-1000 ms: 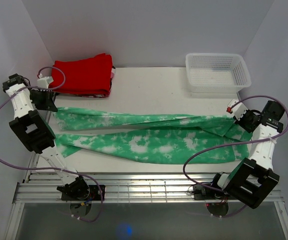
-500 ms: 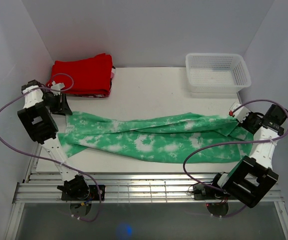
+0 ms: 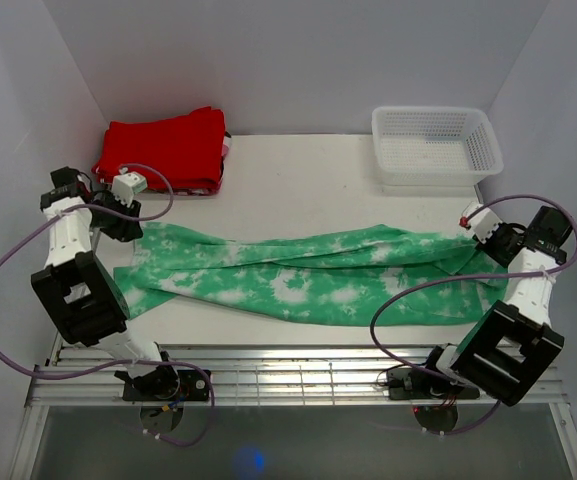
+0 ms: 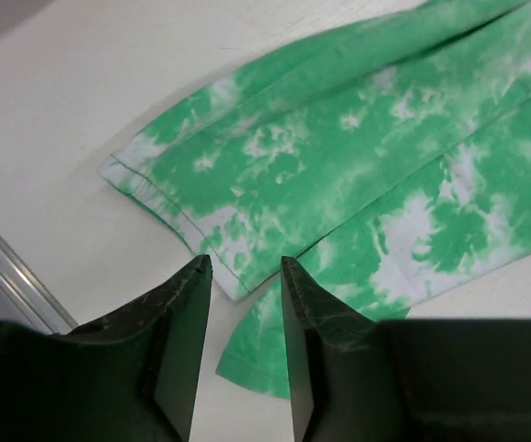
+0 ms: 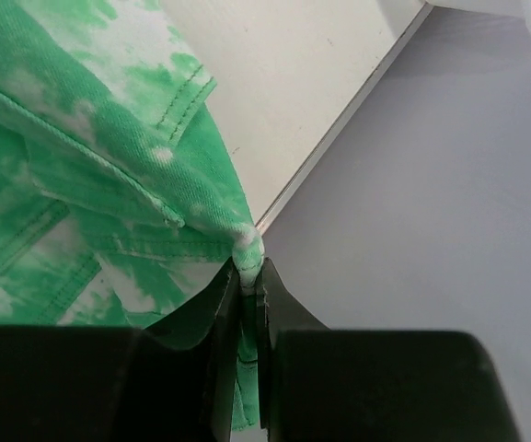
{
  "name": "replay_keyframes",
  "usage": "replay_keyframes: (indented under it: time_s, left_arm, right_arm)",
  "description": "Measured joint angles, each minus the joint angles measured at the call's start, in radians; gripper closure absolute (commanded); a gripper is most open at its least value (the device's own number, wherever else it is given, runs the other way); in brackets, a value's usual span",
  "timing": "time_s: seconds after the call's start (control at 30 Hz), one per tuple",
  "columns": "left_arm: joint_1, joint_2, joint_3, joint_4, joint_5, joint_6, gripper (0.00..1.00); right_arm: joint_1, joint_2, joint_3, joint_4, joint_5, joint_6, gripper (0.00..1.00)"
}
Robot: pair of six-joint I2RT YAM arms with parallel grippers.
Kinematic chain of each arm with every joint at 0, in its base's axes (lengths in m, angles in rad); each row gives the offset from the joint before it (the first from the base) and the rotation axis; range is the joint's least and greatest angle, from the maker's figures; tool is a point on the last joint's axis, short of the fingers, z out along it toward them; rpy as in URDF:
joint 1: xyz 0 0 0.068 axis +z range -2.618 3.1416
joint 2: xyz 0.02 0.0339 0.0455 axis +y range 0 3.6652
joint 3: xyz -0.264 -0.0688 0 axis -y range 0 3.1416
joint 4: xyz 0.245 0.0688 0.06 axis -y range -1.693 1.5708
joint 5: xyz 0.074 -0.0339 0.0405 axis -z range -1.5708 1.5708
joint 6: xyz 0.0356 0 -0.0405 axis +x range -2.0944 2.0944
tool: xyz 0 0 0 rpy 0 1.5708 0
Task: Fold and stack the trousers
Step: Flatten the trousers out
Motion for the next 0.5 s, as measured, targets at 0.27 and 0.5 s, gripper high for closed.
replay_keyframes:
  time_s: [0.27,0.5]
  left_arm:
    - [-0.082,0.049,-0.185,0.082,-0.057,0.116,0.45]
    - [-0.165,0.107,-0.195,0.143,-0.111,0.124,0.40]
  right_arm:
    - [0.051,0.157,0.169,-0.034,0.049,0.203,0.92]
    - [0.090,0.209,0.175,-0.047,0.138,0.317,0.92]
